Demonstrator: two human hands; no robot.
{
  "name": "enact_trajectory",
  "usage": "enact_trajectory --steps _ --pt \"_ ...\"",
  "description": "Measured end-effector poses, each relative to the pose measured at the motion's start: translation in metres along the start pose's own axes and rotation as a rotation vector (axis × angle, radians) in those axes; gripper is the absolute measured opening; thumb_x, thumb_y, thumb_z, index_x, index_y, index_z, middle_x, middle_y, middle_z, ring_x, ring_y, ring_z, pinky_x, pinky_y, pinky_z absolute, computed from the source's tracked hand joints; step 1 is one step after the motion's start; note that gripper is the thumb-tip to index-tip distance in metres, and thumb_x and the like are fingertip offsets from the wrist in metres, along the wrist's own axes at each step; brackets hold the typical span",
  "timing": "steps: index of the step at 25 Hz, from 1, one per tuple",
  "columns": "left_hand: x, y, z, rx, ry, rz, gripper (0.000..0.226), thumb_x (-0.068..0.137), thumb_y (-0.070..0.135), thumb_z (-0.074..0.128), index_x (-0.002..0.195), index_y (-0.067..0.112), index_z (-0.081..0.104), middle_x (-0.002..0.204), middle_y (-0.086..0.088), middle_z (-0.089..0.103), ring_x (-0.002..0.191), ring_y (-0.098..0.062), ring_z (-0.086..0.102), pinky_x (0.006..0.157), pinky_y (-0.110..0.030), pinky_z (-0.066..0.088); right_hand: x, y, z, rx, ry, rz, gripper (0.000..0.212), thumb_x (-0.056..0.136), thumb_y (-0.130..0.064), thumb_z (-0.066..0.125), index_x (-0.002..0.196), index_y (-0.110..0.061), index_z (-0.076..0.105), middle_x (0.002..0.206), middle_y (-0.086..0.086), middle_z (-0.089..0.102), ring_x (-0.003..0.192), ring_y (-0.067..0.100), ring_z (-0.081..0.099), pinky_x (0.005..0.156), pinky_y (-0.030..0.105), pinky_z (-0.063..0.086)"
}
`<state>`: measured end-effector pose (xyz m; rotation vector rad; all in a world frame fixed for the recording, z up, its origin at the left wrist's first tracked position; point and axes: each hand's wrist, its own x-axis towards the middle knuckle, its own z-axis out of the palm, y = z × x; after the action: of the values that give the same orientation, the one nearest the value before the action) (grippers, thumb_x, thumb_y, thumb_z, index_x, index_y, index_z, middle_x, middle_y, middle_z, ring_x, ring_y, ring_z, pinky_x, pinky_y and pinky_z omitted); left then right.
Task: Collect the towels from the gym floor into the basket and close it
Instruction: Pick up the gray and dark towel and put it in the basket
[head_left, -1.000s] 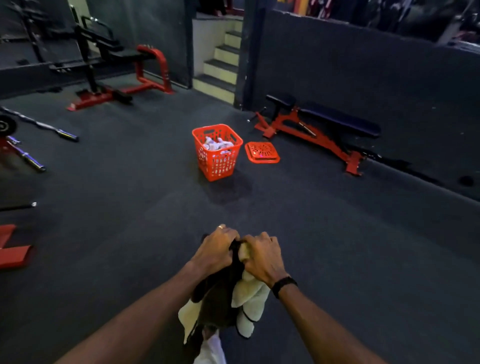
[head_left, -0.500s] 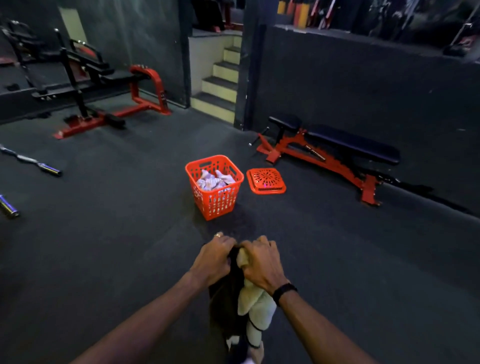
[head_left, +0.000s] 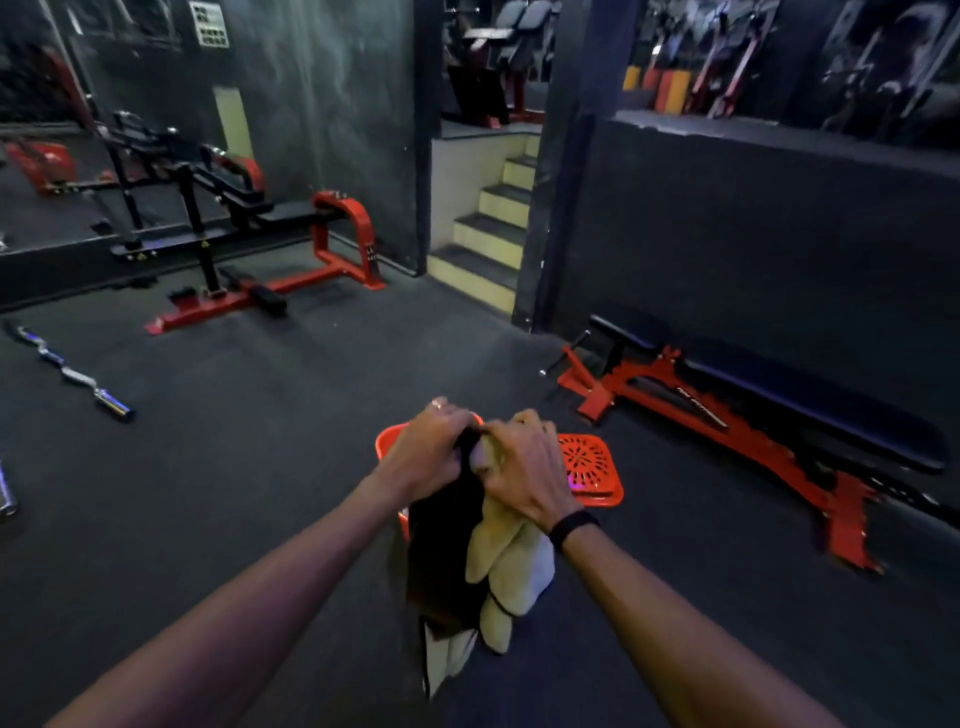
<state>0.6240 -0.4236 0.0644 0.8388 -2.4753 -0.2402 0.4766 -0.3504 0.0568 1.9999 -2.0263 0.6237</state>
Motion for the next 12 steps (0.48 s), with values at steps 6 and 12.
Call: enact_trajectory --steps 6,12 --pt "0.178 -0.090 -0.042 0.118 0.144 0.010 0.037 0.061 0.021 0.032 0.083 0.011 0.059 0.084 -0.006 0.065 0.087 -0.028 0.053 0.070 -0.046 0.051 0.208 0.048 0.007 0.041 0.102 -0.063 0.029 0.067 -0.039 0.062 0.092 -0.025 0.065 0.077 -0.003 0.064 0.092 0.024 0.052 0.078 0.039 0.040" --pt "0.288 -0.174 -0.036 0.084 0.289 -0.046 0.039 0.064 0.021 0.034 0.089 0.011 0.062 0.089 -0.009 0.068 0.092 -0.032 0.057 0.076 -0.044 0.051 0.350 0.073 0.049 0.113 0.125 -0.089 0.032 0.069 -0.036 0.058 0.096 -0.021 0.066 0.081 0.002 0.065 0.096 0.026 0.052 0.083 0.045 0.042"
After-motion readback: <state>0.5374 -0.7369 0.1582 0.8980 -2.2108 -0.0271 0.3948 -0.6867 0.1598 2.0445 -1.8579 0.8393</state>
